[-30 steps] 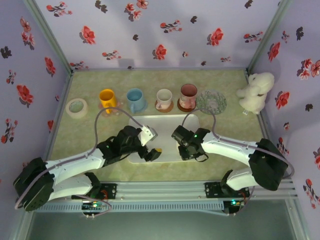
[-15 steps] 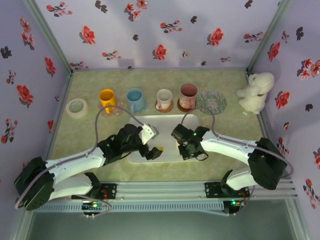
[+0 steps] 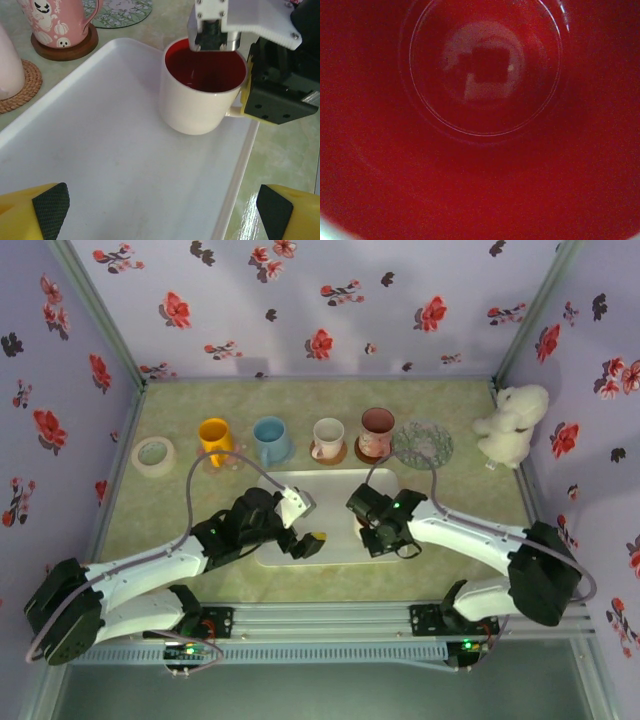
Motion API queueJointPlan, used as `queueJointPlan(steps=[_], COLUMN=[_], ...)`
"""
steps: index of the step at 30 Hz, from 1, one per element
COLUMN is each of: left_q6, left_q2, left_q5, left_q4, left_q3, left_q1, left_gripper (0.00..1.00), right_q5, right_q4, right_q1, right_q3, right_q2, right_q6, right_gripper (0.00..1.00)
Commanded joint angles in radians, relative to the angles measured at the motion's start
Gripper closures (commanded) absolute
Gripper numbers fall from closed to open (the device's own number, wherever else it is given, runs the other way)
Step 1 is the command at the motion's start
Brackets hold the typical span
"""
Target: Place the cup by the coaster
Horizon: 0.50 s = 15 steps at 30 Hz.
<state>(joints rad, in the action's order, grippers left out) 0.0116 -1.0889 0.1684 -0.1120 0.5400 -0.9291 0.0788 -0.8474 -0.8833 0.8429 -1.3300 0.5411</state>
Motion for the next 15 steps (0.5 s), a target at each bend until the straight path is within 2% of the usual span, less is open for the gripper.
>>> queueJointPlan(steps=[1, 15], left_q6=[-0.008, -0.065], left_q2=[0.011, -0.005], left_q5=[0.013, 0.007], left_q4=[0.004, 0.091], left_q3=[0.033, 0.175], left_q1=[0.007, 0.004], left_gripper=[0.01, 0.00], right_q5=[0.046, 0.101], right_q4=[-0.012, -0.068], right_q1=[0.015, 0.153], right_q3=[0.040, 0.162], right_q2=[0.063, 0.142], right_q6=[-0.014, -0.131], right_gripper=[1.00, 1.00])
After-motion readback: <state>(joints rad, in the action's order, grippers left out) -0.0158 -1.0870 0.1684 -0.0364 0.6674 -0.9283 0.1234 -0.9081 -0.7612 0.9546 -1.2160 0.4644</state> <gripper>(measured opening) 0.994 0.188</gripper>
